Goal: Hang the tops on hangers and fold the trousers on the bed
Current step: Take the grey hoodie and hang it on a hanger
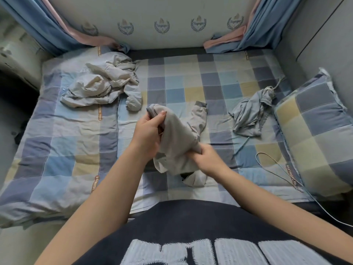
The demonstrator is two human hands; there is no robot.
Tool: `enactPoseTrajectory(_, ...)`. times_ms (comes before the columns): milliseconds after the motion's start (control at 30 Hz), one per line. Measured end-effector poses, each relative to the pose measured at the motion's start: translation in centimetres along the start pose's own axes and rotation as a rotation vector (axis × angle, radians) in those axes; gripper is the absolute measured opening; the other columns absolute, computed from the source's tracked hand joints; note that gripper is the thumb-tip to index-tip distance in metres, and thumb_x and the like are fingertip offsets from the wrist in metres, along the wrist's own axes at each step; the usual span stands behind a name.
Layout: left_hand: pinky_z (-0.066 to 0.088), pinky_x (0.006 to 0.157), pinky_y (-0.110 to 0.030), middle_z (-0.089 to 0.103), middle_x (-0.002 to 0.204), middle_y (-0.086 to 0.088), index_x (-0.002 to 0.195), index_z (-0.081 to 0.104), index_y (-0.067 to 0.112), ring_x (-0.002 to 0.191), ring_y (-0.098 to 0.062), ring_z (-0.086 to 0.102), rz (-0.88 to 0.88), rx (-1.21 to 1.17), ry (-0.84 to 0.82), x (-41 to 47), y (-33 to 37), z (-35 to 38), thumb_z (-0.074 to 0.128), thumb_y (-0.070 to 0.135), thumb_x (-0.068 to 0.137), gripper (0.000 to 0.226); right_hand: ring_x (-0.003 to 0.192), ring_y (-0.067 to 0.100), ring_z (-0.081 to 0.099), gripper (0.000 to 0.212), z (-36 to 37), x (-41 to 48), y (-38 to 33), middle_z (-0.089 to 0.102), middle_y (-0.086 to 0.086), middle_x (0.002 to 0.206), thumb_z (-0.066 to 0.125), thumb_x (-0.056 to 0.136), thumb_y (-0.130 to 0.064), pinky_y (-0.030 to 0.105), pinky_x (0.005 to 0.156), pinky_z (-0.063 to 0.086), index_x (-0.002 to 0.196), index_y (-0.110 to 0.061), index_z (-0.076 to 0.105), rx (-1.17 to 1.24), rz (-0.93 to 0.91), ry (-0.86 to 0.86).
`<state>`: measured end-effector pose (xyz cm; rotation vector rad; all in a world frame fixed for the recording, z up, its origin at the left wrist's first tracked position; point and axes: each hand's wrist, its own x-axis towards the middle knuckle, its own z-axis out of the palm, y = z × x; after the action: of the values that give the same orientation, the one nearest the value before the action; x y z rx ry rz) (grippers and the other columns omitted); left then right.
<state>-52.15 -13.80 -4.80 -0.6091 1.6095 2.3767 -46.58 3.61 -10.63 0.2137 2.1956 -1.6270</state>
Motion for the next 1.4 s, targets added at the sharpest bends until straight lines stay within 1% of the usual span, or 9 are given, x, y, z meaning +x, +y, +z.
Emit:
enactPoseTrajectory(233, 0.045, 0.111, -0.040, 0.047, 0.150, 0.001, 0.153, 0.037, 0.025, 0.134, -0.018, 0.049, 0.146, 0.611, -0.195, -0.8, -0.6, -1.8, 0.082, 0.031, 0.083, 0.084, 0.067, 0.007, 0.059, 0.018, -5.4, 0.8, -5.8, 0.065, -0.005, 0.072, 0.056, 0.100, -0.013, 0.023, 0.061, 0.048, 0.086, -0.014, 0.067, 0.152, -0.119, 0.146)
enactPoseTrajectory(400, 0.050, 0.100, -0.021, 0.060, 0.131, 0.025, 0.141, 0.041, 0.049, 0.121, 0.003, 0.058, 0.247, 0.770, -0.561, -2.2, -4.4, 1.5, 0.091, 0.050, 0.065, 0.091, 0.086, 0.027, 0.063, 0.019, -6.9, 0.1, -9.0, 0.065, 0.017, 0.097, 0.050, 0.105, -0.017, 0.040, 0.077, 0.053, 0.108, -0.005, 0.063, 0.468, -0.013, 0.153)
enactPoseTrajectory(600, 0.046, 0.079, -0.033, 0.072, 0.094, 0.005, 0.101, 0.068, 0.024, 0.088, -0.009, 0.064, 0.424, 0.876, -0.343, 0.0, -7.9, 3.1, 0.068, 0.016, 0.093, 0.011, 0.064, 0.016, 0.072, 0.021, -11.3, -0.9, -10.1, 0.072, 0.007, 0.072, 0.045, 0.107, -0.016, 0.027, 0.056, 0.058, 0.099, -0.005, 0.062, 0.781, 0.036, 0.213)
enactPoseTrajectory(900, 0.033, 0.050, -0.022, 0.053, 0.060, 0.006, 0.086, 0.062, 0.024, 0.052, -0.006, 0.040, 0.510, 0.738, -0.305, 0.2, -6.1, 6.2, 0.051, 0.012, 0.104, 0.024, 0.074, 0.027, 0.074, 0.029, -15.9, -1.5, -5.6, 0.072, 0.020, 0.086, 0.038, 0.105, -0.005, 0.039, 0.071, 0.063, 0.097, 0.003, 0.065, 1.121, 0.152, 0.395)
enactPoseTrajectory(1000, 0.038, 0.056, -0.030, 0.062, 0.069, -0.008, 0.087, 0.065, 0.024, 0.059, -0.013, 0.049, 0.489, 0.832, -0.286, 0.2, -5.3, 7.5, 0.053, 0.014, 0.102, 0.022, 0.103, 0.034, 0.068, 0.034, -16.3, -2.2, -4.1, 0.070, 0.021, 0.112, 0.042, 0.106, -0.020, 0.045, 0.097, 0.053, 0.113, 0.003, 0.065, 1.061, 0.135, 0.362)
enactPoseTrajectory(1067, 0.041, 0.060, -0.026, 0.063, 0.071, 0.000, 0.082, 0.064, 0.023, 0.065, -0.010, 0.054, 0.430, 0.864, -0.214, -0.1, -4.8, 8.4, 0.052, 0.016, 0.102, 0.024, 0.103, 0.031, 0.068, 0.029, -15.6, -2.8, -3.3, 0.069, 0.019, 0.114, 0.045, 0.105, -0.021, 0.043, 0.094, 0.055, 0.115, 0.000, 0.063, 0.990, 0.088, 0.329)
enactPoseTrajectory(1233, 0.050, 0.065, -0.033, 0.060, 0.087, -0.010, 0.090, 0.058, 0.010, 0.080, -0.025, 0.058, -0.039, 0.499, -0.030, -0.7, -3.7, 10.6, 0.046, 0.013, 0.102, 0.017, 0.106, 0.010, 0.057, 0.017, -11.2, -4.6, -0.6, 0.060, -0.003, 0.112, 0.066, 0.093, -0.032, 0.026, 0.092, 0.047, 0.106, -0.026, 0.057, 0.080, -0.199, 0.667)
enactPoseTrajectory(1333, 0.060, 0.057, -0.035, 0.067, 0.087, -0.013, 0.098, 0.059, 0.004, 0.072, -0.024, 0.067, -0.179, 0.154, -0.014, -1.8, -2.1, 11.7, 0.044, 0.009, 0.103, 0.016, 0.094, 0.001, 0.063, 0.039, -8.2, -5.1, 0.0, 0.066, -0.010, 0.102, 0.068, 0.078, -0.056, 0.017, 0.079, 0.051, 0.105, -0.029, 0.058, -0.016, -0.201, 0.412)
enactPoseTrajectory(1400, 0.062, 0.071, -0.044, 0.070, 0.089, -0.015, 0.100, 0.060, 0.002, 0.076, -0.026, 0.071, -0.220, 0.011, -0.041, -2.5, -1.2, 12.4, 0.041, 0.010, 0.105, 0.021, 0.104, 0.006, 0.063, 0.063, -6.7, -4.2, 0.1, 0.068, -0.010, 0.112, 0.072, 0.068, -0.064, 0.026, 0.087, 0.053, 0.117, -0.029, 0.056, -0.023, -0.101, 0.265)
